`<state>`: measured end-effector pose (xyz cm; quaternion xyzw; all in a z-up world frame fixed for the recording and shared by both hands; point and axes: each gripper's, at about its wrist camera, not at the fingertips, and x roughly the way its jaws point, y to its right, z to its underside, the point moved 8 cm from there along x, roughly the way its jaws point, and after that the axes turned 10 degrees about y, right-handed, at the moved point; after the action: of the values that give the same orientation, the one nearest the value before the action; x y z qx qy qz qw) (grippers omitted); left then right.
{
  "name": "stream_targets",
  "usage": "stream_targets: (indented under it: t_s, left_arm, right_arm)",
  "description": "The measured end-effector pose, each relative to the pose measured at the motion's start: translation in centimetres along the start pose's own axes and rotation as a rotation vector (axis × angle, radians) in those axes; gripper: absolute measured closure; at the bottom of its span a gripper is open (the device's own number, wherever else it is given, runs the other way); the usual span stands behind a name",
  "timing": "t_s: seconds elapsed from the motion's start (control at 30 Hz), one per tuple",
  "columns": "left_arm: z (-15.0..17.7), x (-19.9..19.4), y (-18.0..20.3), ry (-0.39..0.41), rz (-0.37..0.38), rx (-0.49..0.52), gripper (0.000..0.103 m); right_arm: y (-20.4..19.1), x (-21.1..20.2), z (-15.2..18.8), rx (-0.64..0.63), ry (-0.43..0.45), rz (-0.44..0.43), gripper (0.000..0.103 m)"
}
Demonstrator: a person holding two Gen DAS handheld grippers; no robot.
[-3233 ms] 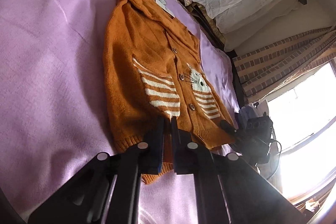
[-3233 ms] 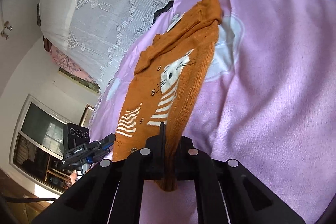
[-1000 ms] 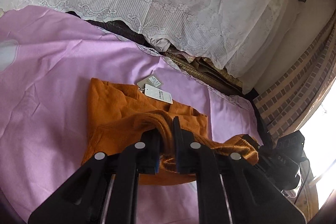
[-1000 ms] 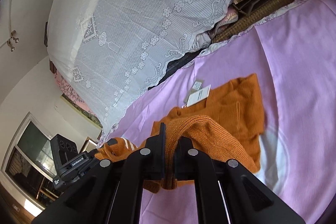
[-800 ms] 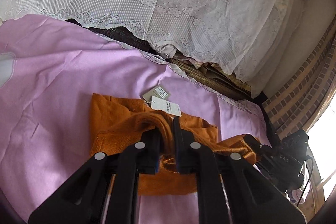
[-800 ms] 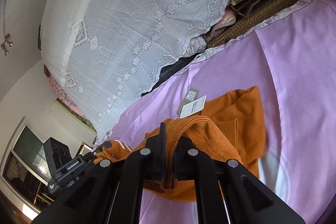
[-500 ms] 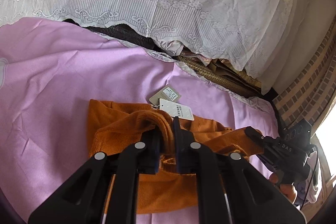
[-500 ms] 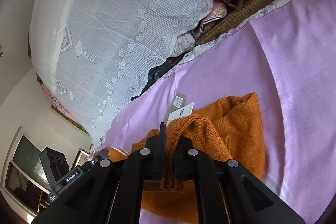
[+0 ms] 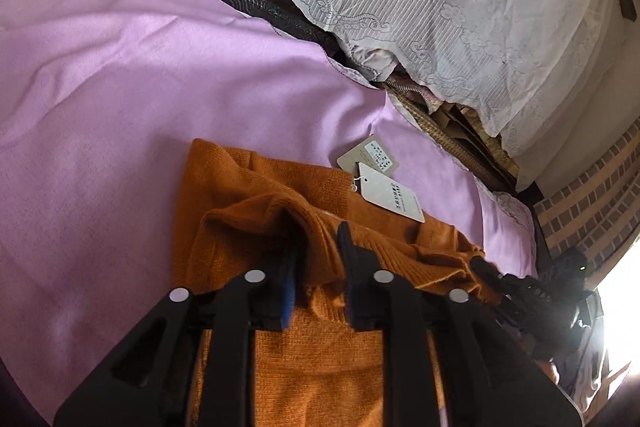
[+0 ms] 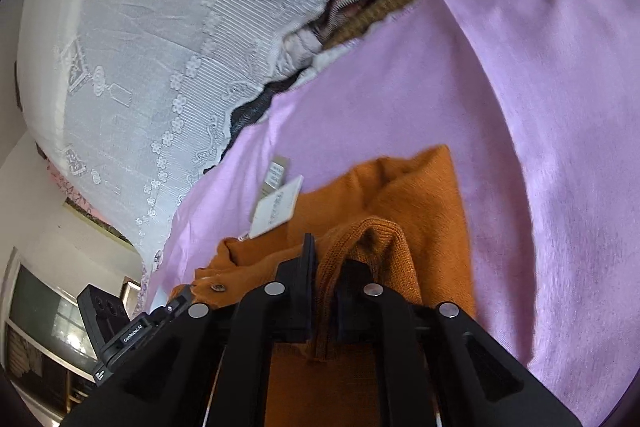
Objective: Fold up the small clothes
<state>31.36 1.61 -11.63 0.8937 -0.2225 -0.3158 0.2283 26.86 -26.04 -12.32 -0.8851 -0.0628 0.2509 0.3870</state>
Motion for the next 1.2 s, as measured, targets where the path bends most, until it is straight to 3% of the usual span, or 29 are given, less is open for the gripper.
stream_targets:
  t_s: [0.07,0.1,0.13,0.4,0.5,0.63,0.73,0.8,0.87,1.0,1.1,1.2]
  left_arm:
    - [-0.2,-0.8,0.1,0.021,-0.015,0.004,0.054]
    - [-0.4,-1.4,0.0,0.044,-0.033,0.007,0.046]
    - [-0.6,-2.0,0.1,0.063,-0.042,0.007,0.038]
    - [-1.9,-5.4,1.4,0.117,0.015,-0.007,0.027]
    - [-1.2,-5.3,3.8,0.063,0.087,0.063,0.026]
    - [1.5,-4.4,7.8,-0.072,0.222,0.184,0.024]
    - [3.6,-3.6,9.2,-0.132,0.198,0.320,0.024]
    - [4.4,-3.1,9.1,-0.166,0.193,0.349,0.024]
    - [4.9,-2.6,8.6,-0.202,0.191,0.343,0.024]
    - [5.0,-2.4,7.7,-0.199,0.157,0.340,0.024]
    - [5.5,-2.6,8.0,-0.211,0.174,0.360,0.024]
    - [6.2,-2.4,8.7,-0.218,0.174,0.409,0.018]
  right_arm:
    - [-0.1,-0.5,0.0,0.028,0.004,-0.028,0.074]
    - [-0.4,-1.0,-0.2,0.023,0.019,-0.037,0.062]
    - [-0.8,-1.6,-0.3,0.007,0.034,-0.042,0.056]
    - [-5.2,-4.8,-0.7,-0.178,0.119,-0.062,0.056]
    - [-7.9,-4.5,0.9,-0.264,0.043,-0.127,0.056]
    - [-11.0,-3.1,5.4,-0.381,-0.175,-0.236,0.056]
    - [-10.9,-2.1,8.0,-0.492,-0.262,-0.180,0.056]
    - [-9.9,-1.3,8.7,-0.524,-0.291,-0.119,0.056]
    - [-9.1,-0.8,8.7,-0.555,-0.280,-0.054,0.059]
    - [-8.4,0.3,7.2,-0.640,-0.200,0.078,0.061]
    - [-7.1,2.2,4.7,-0.604,-0.153,0.146,0.068]
    - [-5.5,3.7,1.7,-0.432,-0.081,0.146,0.066]
